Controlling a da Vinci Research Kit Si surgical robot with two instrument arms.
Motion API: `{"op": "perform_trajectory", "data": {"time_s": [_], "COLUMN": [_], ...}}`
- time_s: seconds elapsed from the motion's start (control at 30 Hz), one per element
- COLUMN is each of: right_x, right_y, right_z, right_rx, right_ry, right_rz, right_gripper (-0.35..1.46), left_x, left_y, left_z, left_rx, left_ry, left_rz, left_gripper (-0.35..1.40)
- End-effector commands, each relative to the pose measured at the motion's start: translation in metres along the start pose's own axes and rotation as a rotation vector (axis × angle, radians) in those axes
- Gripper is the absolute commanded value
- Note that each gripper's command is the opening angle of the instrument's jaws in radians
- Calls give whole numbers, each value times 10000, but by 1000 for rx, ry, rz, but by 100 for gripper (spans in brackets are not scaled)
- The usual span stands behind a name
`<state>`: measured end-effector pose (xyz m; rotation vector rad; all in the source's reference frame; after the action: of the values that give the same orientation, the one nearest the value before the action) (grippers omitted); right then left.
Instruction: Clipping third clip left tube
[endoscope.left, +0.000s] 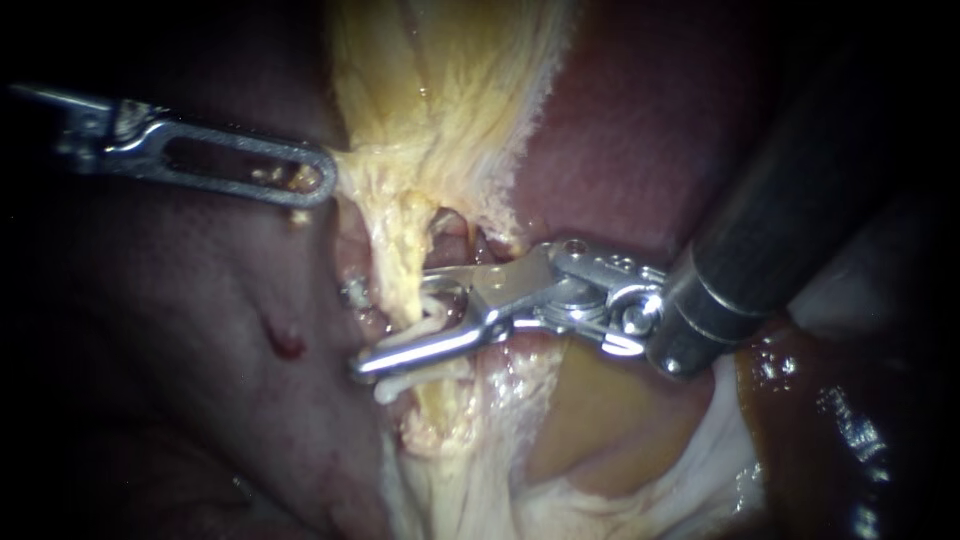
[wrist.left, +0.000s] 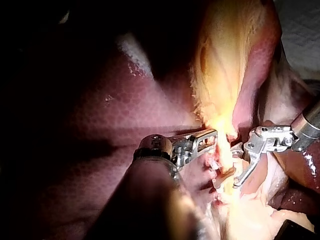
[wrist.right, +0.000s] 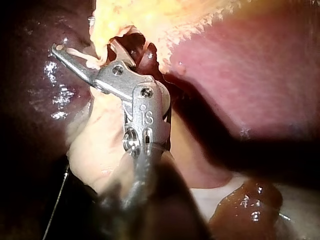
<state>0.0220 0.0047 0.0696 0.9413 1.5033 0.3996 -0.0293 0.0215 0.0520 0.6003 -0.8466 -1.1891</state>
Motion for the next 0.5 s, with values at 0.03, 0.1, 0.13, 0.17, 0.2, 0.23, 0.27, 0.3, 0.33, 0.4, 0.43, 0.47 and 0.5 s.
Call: {"op": "perform_trajectory", "data": {"time_s": [0.03, 0.1, 0.13, 0.17, 0.2, 0.23, 0.27, 0.3, 0.33, 0.4, 0.43, 0.47, 0.5], "right_x": [-1, 0, 1, 1, 2, 2, 2, 4, 6, 11, 13, 14, 15], "right_y": [-1, -5, -6, -7, -9, -10, -11, -11, -10, -7, -6, -4, -3], "right_z": [2, 4, 5, 6, 8, 9, 10, 11, 14, 19, 21, 23, 24], "right_rx": [10, 32, 45, 53, 64, 69, 76, 82, 84, 88, 93, 96, 95], "right_ry": [5, 17, 21, 28, 36, 41, 46, 49, 53, 66, 80, 83, 87], "right_rz": [6, 16, 18, 23, 28, 31, 34, 35, 36, 38, 43, 43, 44], "right_gripper": [50, 50, 50, 50, 50, 50, 50, 50, 50, 50, 50, 50, 50], "left_x": [0, 0, -1, -1, -1, 0, 0, 0, -1, 0, 0, 0, 0], "left_y": [1, 1, 1, 1, 1, 1, 1, 1, 1, 1, 1, 1, 1], "left_z": [1, 1, 1, 2, 2, 2, 2, 2, 3, 2, 2, 1, 1], "left_rx": [0, 0, 0, 0, 0, 0, 0, 0, 0, 0, 0, 0, 0], "left_ry": [0, 0, 0, 0, 0, 0, -1, -1, -1, -1, -1, 0, 0], "left_rz": [0, 0, 0, 0, 0, 0, 0, 0, 0, 0, 0, 0, 1], "left_gripper": [-35, -35, -35, -35, -35, -35, -35, -35, -35, -35, -35, -35, -35]}}
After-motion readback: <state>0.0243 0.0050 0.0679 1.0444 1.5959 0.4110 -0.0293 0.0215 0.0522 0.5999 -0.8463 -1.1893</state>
